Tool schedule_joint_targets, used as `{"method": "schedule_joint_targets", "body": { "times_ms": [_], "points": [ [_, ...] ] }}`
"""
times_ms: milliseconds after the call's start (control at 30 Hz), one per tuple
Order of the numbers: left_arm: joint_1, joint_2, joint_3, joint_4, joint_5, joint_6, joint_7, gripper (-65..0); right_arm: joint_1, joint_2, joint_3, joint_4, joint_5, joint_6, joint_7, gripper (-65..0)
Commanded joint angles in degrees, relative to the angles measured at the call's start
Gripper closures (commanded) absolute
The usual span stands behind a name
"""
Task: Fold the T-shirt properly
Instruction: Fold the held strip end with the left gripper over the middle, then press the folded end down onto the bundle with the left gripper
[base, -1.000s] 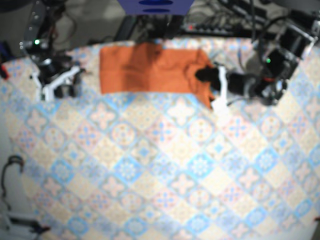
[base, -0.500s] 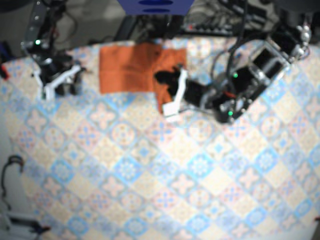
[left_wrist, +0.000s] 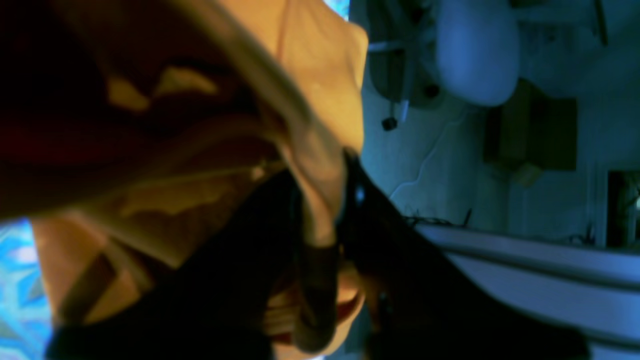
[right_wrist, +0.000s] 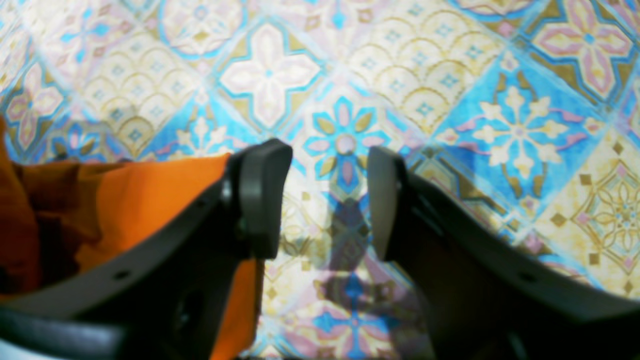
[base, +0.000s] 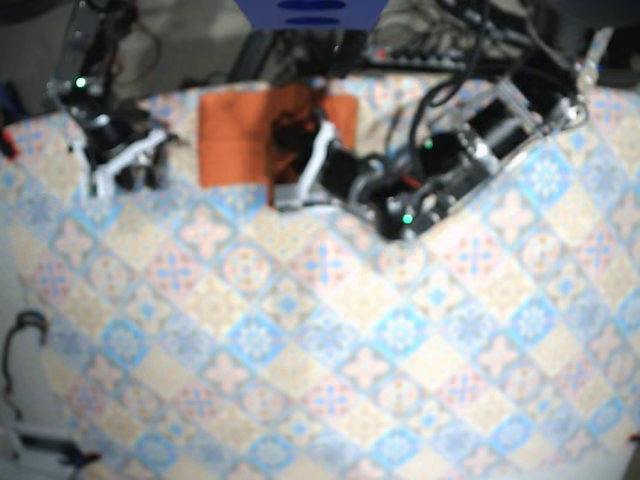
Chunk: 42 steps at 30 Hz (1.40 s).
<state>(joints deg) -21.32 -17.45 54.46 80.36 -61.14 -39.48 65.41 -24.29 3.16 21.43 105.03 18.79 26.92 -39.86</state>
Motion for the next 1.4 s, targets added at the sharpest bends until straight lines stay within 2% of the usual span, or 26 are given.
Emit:
{"method": "schedule_joint_targets", "body": {
  "times_ms": [0, 300, 633, 967, 1133, 1367],
  "points": [
    [-1.32, 0.97, -0.35, 0.65, -0.53, -0.52, -1.01, 0.0, 0.16, 0.05, 0.06, 0.94, -0.28, 0.12, 1.31, -27.0],
    [-2.28, 3.52, -0.35, 0.65, 0.88, -0.52, -1.01, 0.0, 0.16, -4.26, 0.06, 1.03, -6.96, 0.12, 1.39, -27.0],
    [-4.57, 5.36, -0.43, 0.65, 0.79, -0.52, -1.01, 0.0, 0.25, -4.35, -0.02, 1.03, -6.96, 0.12, 1.39, -27.0],
    [-4.57, 9.94, -0.35, -1.02, 1.06, -0.52, -1.01, 0.0, 0.25, -4.35, -0.02, 1.03, -6.96, 0.12, 1.39, -27.0],
    [-4.48, 11.96, -0.35, -3.30, 5.01, -0.52, -1.10, 0.0, 0.16, -4.35, -0.02, 1.03, -6.96, 0.12, 1.39, -27.0],
    [-3.95, 12.57, -0.26, -3.30, 7.21, -0.52, -1.10, 0.0, 0.07, -4.35, -0.02, 1.03, -6.96, 0.12, 1.39, -27.0]
  ]
}}
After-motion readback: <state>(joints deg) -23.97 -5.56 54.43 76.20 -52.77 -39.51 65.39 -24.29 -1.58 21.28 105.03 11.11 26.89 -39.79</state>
